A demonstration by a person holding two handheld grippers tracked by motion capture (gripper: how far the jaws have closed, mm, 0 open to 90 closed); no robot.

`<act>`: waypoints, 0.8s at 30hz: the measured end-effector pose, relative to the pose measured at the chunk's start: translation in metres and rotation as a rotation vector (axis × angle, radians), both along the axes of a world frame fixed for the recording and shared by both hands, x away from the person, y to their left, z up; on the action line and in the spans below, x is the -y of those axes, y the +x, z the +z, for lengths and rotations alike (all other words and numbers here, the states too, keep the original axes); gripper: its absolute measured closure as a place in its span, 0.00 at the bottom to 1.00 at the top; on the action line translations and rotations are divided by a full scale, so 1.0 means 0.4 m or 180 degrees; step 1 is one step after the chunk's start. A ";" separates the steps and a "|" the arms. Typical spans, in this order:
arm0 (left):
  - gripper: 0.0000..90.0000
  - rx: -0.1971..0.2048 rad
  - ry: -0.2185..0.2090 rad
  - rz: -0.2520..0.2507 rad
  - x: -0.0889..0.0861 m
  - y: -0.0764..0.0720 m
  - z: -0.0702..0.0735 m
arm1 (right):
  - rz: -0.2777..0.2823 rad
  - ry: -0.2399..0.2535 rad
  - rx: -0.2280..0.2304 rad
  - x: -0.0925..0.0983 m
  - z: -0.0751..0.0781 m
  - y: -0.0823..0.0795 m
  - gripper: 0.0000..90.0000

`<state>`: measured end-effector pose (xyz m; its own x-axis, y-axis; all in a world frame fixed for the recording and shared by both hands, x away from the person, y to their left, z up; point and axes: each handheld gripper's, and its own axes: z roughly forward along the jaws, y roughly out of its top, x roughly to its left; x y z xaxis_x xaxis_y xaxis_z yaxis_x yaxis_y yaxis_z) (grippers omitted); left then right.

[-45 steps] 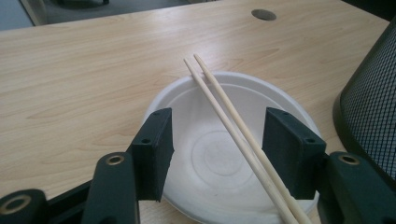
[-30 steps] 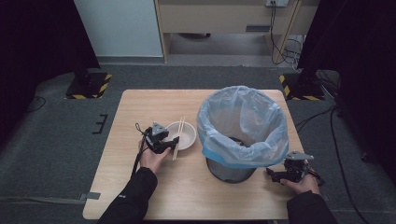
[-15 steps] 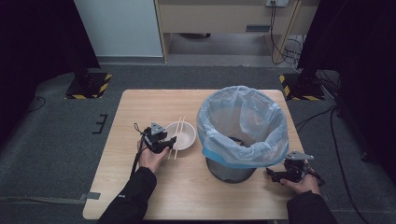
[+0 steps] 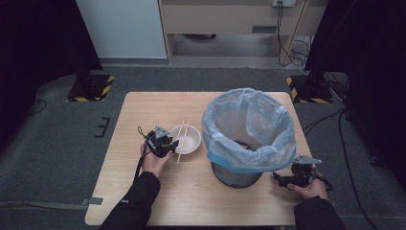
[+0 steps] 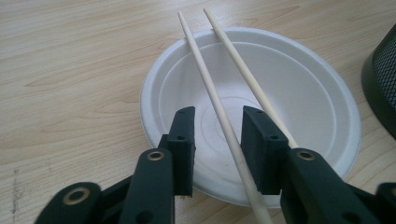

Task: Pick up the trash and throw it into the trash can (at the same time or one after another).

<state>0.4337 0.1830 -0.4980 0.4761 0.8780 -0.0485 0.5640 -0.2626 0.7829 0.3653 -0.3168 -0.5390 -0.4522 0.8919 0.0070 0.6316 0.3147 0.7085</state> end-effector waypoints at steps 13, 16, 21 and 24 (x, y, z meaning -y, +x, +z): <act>0.86 -0.0055 -0.0010 -0.0022 0.004 0.001 0.002 | 0.0000 0.0000 0.0000 0.000 0.000 0.000 0.01; 0.88 -0.0068 0.0001 -0.0024 0.005 0.001 0.002 | 0.0000 0.0000 0.0000 0.000 0.000 0.000 0.01; 0.91 -0.0081 0.0026 -0.0016 0.007 0.001 0.002 | 0.0000 0.0000 0.0000 0.000 0.000 0.000 0.01; 0.93 -0.0083 0.0038 -0.0018 0.008 0.001 0.002 | 0.0001 0.0001 0.0000 0.000 0.000 0.000 0.01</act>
<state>0.4341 0.1797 -0.4972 0.4798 0.8759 -0.0504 0.5826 -0.2752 0.7648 0.3653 -0.3168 -0.5390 -0.4525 0.8917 0.0074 0.6315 0.3146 0.7087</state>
